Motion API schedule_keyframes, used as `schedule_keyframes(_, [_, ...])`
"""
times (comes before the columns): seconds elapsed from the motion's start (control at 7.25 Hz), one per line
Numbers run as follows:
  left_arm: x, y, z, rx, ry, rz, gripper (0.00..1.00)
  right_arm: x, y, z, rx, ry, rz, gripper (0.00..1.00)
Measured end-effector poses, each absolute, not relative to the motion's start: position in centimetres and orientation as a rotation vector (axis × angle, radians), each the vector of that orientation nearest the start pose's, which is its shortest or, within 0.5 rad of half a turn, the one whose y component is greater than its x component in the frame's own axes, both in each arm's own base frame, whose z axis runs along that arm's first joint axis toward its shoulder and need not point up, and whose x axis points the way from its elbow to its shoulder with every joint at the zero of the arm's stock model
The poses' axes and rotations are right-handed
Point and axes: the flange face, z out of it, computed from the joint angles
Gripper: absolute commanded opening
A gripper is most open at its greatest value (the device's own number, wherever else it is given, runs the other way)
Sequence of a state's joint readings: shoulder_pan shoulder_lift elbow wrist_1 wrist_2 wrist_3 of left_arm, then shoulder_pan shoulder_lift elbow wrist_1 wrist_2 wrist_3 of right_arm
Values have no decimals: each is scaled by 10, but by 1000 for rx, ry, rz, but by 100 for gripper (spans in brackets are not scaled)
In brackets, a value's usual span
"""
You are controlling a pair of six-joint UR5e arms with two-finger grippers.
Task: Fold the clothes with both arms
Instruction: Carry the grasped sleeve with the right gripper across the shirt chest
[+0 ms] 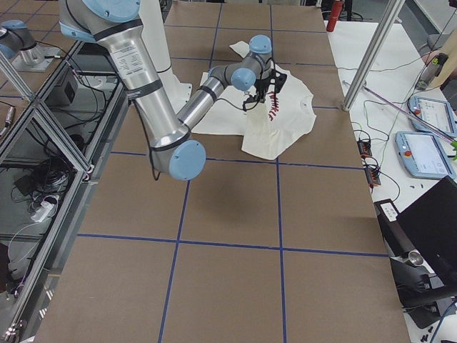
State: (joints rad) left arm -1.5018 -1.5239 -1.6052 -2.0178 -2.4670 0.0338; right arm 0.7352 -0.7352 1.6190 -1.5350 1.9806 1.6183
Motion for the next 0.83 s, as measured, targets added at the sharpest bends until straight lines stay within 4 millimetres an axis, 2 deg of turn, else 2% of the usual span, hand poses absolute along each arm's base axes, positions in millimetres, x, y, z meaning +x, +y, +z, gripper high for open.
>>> schedule_keyframes(0.14, [-22, -492, 607, 392, 890, 290, 100, -504, -554, 90, -34, -1024, 546, 0])
schedule_keyframes(0.28, [-22, -492, 607, 394, 890, 291, 100, -550, -564, 71, -9, -1048, 557, 0])
schedule_keyframes(0.41, [-22, -492, 608, 398, 890, 293, 100, -593, -566, 57, 15, -1063, 552, 0])
schedule_keyframes(0.55, [-22, -492, 611, 401, 890, 295, 100, -626, -559, 49, 36, -1078, 538, 0])
schedule_keyframes(0.83, [-22, -491, 629, 416, 889, 301, 100, -665, -539, 40, 64, -1102, 513, 0])
